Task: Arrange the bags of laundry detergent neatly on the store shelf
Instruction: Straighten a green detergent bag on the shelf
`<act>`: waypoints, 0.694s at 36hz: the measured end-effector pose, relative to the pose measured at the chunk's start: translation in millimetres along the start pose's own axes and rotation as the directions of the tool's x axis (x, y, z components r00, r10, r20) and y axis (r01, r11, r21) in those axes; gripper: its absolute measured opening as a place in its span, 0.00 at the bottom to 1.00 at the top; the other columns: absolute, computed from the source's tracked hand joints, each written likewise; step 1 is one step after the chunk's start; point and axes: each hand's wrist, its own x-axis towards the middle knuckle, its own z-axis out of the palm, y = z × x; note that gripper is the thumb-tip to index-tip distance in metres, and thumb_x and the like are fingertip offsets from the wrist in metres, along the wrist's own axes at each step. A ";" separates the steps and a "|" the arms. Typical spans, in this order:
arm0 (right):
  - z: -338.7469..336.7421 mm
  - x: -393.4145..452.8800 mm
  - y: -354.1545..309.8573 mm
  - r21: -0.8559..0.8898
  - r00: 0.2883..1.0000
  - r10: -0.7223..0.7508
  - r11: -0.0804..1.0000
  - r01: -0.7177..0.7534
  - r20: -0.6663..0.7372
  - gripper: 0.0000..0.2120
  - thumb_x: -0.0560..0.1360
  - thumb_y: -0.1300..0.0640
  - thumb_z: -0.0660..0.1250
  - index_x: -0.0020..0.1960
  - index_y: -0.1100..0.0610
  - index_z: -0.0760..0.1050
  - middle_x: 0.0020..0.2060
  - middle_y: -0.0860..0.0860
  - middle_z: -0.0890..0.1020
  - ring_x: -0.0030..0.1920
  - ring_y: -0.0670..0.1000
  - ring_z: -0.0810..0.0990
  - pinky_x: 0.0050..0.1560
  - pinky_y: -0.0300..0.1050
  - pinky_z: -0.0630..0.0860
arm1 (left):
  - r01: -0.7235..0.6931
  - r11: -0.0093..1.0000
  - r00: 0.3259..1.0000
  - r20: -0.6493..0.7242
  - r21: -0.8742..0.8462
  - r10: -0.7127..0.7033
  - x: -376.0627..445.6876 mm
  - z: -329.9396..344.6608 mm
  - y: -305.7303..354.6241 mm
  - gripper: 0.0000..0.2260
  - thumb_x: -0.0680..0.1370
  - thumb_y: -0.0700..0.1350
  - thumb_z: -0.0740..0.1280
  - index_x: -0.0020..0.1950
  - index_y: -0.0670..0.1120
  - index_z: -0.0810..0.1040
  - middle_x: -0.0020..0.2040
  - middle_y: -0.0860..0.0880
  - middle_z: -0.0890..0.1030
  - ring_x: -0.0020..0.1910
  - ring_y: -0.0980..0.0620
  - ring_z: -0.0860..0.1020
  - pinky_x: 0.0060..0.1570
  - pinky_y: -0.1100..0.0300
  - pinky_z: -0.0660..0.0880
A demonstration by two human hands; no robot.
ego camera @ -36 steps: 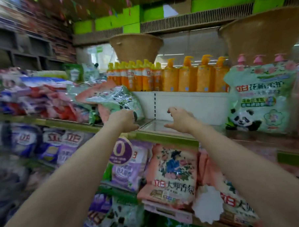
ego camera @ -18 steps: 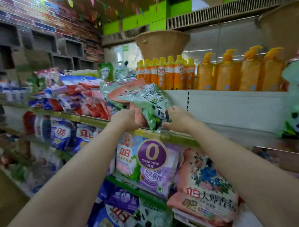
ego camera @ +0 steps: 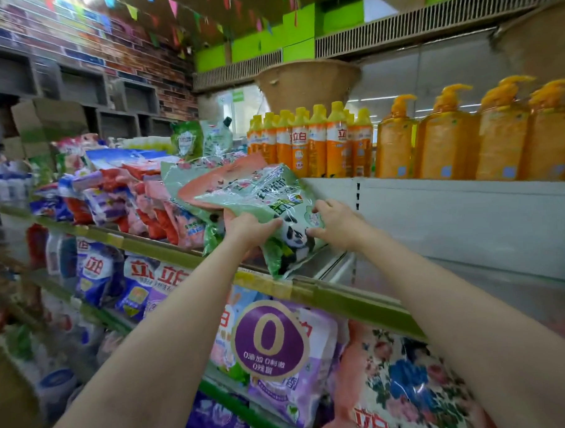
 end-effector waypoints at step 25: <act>27.7 34.0 32.2 0.312 0.960 0.194 0.916 -0.251 0.202 0.35 0.79 0.37 0.52 0.74 0.63 0.58 0.71 0.60 0.67 0.68 0.59 0.68 0.65 0.50 0.68 | 0.057 0.791 0.923 -0.270 -0.609 -0.274 32.1 37.9 17.3 0.11 0.76 0.47 0.68 0.45 0.40 0.71 0.33 0.49 0.67 0.34 0.51 0.68 0.40 0.57 0.69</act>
